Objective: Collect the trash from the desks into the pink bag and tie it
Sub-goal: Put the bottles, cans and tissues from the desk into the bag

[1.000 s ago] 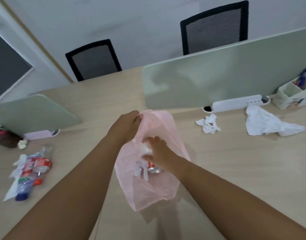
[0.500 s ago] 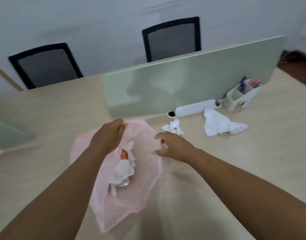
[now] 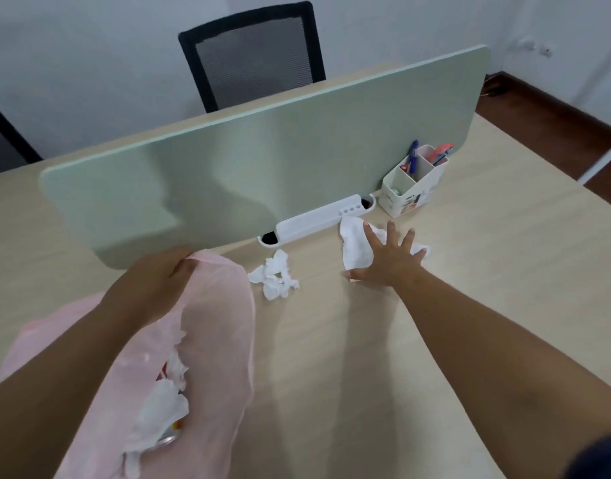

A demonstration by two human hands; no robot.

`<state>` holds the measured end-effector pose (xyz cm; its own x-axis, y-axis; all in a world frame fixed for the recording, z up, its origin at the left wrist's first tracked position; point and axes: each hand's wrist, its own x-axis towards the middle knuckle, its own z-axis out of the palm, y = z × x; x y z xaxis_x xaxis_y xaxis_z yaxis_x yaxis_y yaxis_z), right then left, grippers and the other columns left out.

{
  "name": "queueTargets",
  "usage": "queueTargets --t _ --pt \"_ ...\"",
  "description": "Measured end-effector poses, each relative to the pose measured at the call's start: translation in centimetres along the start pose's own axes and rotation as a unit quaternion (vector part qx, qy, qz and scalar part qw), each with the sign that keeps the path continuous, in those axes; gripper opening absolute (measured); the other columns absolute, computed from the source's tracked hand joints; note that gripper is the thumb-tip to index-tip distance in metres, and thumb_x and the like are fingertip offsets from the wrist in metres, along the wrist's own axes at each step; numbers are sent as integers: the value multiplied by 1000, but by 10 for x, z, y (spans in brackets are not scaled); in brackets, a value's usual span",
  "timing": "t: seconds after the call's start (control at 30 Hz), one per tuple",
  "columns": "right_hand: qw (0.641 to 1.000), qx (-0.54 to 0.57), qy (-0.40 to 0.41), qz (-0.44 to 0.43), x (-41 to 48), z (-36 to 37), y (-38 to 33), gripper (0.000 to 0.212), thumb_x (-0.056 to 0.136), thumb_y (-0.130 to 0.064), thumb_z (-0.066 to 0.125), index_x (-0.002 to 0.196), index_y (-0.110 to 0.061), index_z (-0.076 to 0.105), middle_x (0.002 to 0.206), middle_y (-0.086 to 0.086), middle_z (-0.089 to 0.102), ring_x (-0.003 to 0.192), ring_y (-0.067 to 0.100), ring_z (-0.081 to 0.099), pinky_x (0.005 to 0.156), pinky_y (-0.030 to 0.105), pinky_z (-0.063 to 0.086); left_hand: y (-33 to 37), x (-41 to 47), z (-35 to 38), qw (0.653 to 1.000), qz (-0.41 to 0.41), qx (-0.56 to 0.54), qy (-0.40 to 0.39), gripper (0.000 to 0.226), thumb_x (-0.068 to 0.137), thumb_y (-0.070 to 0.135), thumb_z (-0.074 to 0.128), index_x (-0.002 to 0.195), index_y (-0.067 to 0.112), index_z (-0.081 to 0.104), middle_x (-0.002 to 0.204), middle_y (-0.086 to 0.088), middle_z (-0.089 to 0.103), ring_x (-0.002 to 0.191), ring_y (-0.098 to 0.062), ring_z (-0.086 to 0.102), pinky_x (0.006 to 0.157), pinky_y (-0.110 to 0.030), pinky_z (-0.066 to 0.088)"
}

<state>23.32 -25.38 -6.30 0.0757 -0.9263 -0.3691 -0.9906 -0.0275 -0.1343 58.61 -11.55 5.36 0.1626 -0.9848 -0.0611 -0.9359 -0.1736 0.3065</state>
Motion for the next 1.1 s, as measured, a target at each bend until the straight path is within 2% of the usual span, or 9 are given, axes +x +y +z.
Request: queueTargets --t 0.07,0.17,0.27,0.33,0.47,0.67,0.87,1.0,1.1 --pt "1000 -16 5 0 1 8 6 92 76 -74 54 150 -45 8 158 2 12 141 43 17 105 59 28 1 5 4 1000 0 5 -4 23 100 25 42 79 31 49 76 4 55 78 -25 52 68 -34 36" --pt "996 67 64 -17 -2 17 7 37 97 -25 48 131 -12 43 129 17 50 111 37 51 86 41 44 0 8 6 1000 -7 7 -11 29 100 24 42 72 31 45 72 6 52 76 -27 52 66 -35 35" --pt "979 187 64 -45 -12 18 -1 21 96 -6 41 114 3 46 113 25 57 102 37 57 78 37 43 1 7 1 1000 -6 19 -21 29 100 27 40 72 26 46 75 2 53 81 -29 54 69 -36 38" --pt "970 212 68 -94 -27 3 -18 6 94 -6 46 99 -3 43 100 22 58 88 34 55 64 31 35 1 3 -10 1000 -4 19 -12 25 101 28 39 80 21 51 82 -1 55 83 -27 53 71 -36 38" --pt "947 205 11 -248 -78 -29 -82 13 91 -9 50 94 -15 38 76 -6 45 67 16 44 48 18 24 -2 -26 -42 999 -23 8 40 25 101 27 39 81 18 52 83 -3 56 82 -26 51 70 -35 38" --pt "883 195 -74 -421 -184 -33 -169 25 90 -19 53 76 -27 34 69 -8 44 62 10 40 58 25 28 -19 -79 -76 993 -69 -12 90 32 100 30 40 70 20 44 75 -2 55 76 -29 52 67 -37 42" --pt "844 181 -201 -463 -235 1 -229 11 91 -16 48 102 -16 45 79 -7 46 67 9 44 55 26 32 -40 -117 -92 988 -94 -25 121 37 100 29 39 63 24 35 63 6 46 63 -21 44 55 -33 30" --pt "888 207 -119 -394 -223 16 -272 40 89 -21 58 126 -9 48 119 14 56 105 30 57 74 30 41 -46 -133 -96 986 -113 -27 122 37 100 31 37 63 24 35 65 5 48 60 -16 45 56 -33 34" --pt "888 179 -162 -390 -213 23 -285 109 70 -45 81 154 -30 12 160 11 11 138 23 34 96 27 34 -53 -139 -94 985 -126 -29 112 36 100 32 37 65 23 38 66 3 50 62 -19 46 59 -34 38"
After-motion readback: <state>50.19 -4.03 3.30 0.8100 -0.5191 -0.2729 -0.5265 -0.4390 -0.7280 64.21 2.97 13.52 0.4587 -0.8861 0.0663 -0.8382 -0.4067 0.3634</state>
